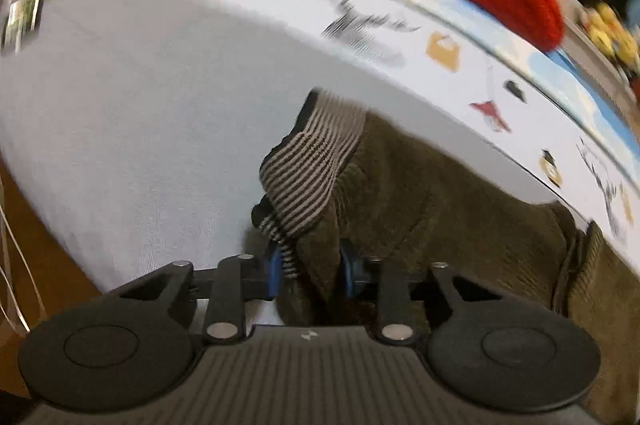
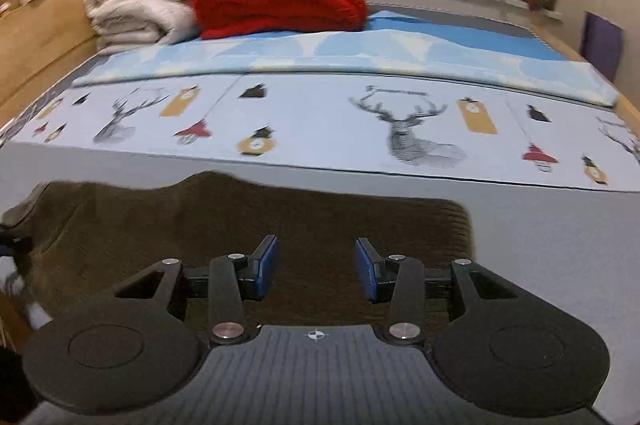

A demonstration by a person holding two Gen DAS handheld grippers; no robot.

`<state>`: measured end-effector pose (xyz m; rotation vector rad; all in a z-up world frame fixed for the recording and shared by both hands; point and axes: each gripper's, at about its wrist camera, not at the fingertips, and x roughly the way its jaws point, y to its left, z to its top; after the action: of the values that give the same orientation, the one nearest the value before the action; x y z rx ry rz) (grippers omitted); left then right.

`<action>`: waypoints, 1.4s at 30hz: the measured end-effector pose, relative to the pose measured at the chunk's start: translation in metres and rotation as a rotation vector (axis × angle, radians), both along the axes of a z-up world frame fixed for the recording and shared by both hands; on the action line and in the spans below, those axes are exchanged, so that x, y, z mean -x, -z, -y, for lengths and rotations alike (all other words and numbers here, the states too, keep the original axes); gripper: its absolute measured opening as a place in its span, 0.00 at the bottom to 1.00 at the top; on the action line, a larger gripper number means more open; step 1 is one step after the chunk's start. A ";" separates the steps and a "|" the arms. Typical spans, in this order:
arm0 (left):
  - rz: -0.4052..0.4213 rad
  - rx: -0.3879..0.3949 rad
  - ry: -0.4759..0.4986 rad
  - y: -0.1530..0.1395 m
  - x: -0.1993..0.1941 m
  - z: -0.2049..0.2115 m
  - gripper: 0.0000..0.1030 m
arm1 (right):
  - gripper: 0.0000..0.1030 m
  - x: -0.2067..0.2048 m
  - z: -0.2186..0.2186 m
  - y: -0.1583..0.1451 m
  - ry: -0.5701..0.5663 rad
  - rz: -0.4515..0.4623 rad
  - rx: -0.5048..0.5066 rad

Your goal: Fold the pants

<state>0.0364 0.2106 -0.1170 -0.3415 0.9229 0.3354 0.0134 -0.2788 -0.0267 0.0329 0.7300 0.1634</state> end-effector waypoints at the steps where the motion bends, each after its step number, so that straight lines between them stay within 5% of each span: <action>1: 0.022 -0.067 0.043 -0.013 -0.001 0.016 0.27 | 0.43 -0.002 0.007 0.000 0.023 -0.007 0.002; 6: 0.193 -0.217 0.267 -0.079 -0.005 0.111 0.24 | 0.43 -0.014 0.047 0.015 0.160 -0.089 -0.021; 10: 0.319 -0.233 0.483 -0.116 -0.008 0.223 0.23 | 0.43 -0.010 0.090 0.020 0.278 -0.102 -0.155; 14: 0.376 -0.215 0.735 -0.123 0.008 0.347 0.23 | 0.43 -0.001 0.128 0.025 0.418 -0.094 -0.141; 16: 0.356 -0.199 0.837 -0.110 0.017 0.403 0.31 | 0.43 0.004 0.144 0.027 0.469 -0.088 -0.159; 17: 0.310 -0.182 0.905 -0.096 0.018 0.429 0.39 | 0.43 0.007 0.153 0.027 0.492 -0.083 -0.184; 18: 0.250 -0.148 0.982 -0.082 0.018 0.447 0.60 | 0.43 0.010 0.160 0.028 0.507 -0.075 -0.207; 19: 0.204 -0.103 1.026 -0.072 0.017 0.456 0.63 | 0.43 0.012 0.165 0.029 0.514 -0.068 -0.230; 23: 0.199 -0.043 1.000 -0.067 0.011 0.433 0.73 | 0.50 0.013 0.174 0.039 0.463 -0.097 -0.344; 28: 0.147 -0.209 0.954 -0.064 -0.017 0.363 0.77 | 0.58 -0.001 0.155 0.061 0.302 -0.239 -0.457; 32: 0.082 -0.238 0.944 -0.049 -0.037 0.305 0.76 | 0.68 -0.011 0.125 0.067 0.202 -0.286 -0.415; 38: -0.076 -0.089 0.876 0.022 -0.045 0.254 0.75 | 0.80 -0.024 0.098 0.086 0.233 -0.373 -0.308; 42: -0.058 -0.079 0.867 0.017 -0.048 0.257 0.75 | 0.82 -0.030 0.088 0.088 0.230 -0.361 -0.288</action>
<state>0.0849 -0.0464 -0.1340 0.1578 1.0252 -0.4167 0.0434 -0.3669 -0.1148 0.4281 1.0513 0.0400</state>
